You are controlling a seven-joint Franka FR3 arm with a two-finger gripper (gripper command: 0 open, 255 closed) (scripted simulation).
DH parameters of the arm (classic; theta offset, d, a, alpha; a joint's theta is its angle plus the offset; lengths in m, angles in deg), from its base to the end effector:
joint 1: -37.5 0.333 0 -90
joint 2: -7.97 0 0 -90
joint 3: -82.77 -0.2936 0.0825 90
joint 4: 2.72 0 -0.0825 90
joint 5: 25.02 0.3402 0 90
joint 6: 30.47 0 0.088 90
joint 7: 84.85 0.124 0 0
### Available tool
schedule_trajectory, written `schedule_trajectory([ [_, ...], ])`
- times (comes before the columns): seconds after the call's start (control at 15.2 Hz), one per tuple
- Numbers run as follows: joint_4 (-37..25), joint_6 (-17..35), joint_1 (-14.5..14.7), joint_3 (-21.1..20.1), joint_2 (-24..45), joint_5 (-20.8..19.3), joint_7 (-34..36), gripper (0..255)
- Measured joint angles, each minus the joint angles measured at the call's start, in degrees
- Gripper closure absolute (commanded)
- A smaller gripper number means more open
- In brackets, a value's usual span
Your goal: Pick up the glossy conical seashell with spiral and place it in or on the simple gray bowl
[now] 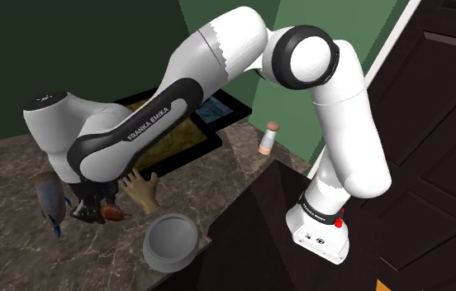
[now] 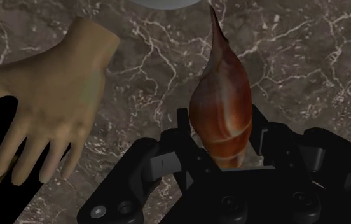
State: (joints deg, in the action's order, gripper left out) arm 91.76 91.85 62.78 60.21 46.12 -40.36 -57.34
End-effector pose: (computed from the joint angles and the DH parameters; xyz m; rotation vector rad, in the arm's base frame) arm 0.4461 0.4344 0.2300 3.0072 0.6904 -0.1718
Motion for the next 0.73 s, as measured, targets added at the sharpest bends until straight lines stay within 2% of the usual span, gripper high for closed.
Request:
schedule_trajectory([
  [0.26,10.0,4.1,-1.9,-1.1,-6.0,1.0,0.5,255],
  [0.73,31.3,12.6,-6.0,-4.2,-19.6,5.1,-0.4,255],
])
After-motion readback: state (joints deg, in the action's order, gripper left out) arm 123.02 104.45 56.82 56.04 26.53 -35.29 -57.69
